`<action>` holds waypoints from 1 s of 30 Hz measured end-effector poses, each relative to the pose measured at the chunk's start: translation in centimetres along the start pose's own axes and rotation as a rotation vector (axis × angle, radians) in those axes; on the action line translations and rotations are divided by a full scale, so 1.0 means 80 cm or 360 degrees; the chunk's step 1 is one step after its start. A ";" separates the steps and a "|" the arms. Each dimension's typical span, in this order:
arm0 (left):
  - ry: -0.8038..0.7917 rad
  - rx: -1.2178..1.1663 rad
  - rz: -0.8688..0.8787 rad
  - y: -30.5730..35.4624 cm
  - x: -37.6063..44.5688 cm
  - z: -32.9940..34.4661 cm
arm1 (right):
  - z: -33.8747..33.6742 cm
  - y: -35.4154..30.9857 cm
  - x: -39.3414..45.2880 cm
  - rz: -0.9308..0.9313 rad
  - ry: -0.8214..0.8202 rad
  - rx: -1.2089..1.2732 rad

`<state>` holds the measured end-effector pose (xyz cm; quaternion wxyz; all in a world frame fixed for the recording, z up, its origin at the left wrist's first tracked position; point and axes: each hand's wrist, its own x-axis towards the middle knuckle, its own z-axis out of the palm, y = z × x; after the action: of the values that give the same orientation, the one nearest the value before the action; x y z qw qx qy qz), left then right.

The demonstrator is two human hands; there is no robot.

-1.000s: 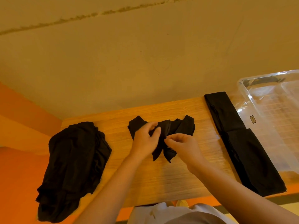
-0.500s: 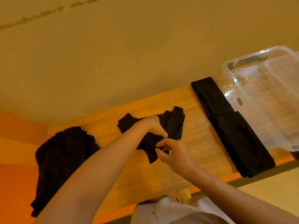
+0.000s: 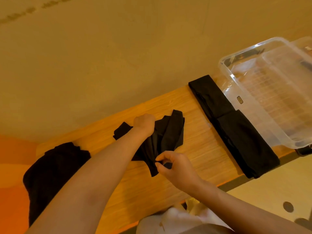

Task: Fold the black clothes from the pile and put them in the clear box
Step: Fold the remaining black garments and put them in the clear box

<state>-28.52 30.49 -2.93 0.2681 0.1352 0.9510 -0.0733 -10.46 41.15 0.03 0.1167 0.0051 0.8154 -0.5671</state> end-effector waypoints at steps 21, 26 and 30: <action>0.0924 -0.1057 -0.0146 -0.115 -0.152 -0.121 | -0.111 -0.037 0.023 -0.0641 0.0422 -0.0543; 0.1022 -0.0890 -0.0120 -0.106 -0.215 -0.162 | -0.148 -0.073 0.038 -0.0845 0.0514 -0.0560; 0.0941 0.0269 -0.0111 -0.102 -0.253 -0.185 | -0.163 -0.114 0.043 -0.0936 0.0498 -0.0570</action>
<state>-21.60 21.40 20.84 -0.0351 0.1397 0.9824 -0.1188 -17.52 49.56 12.09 -0.1778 -0.1631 0.8761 -0.4173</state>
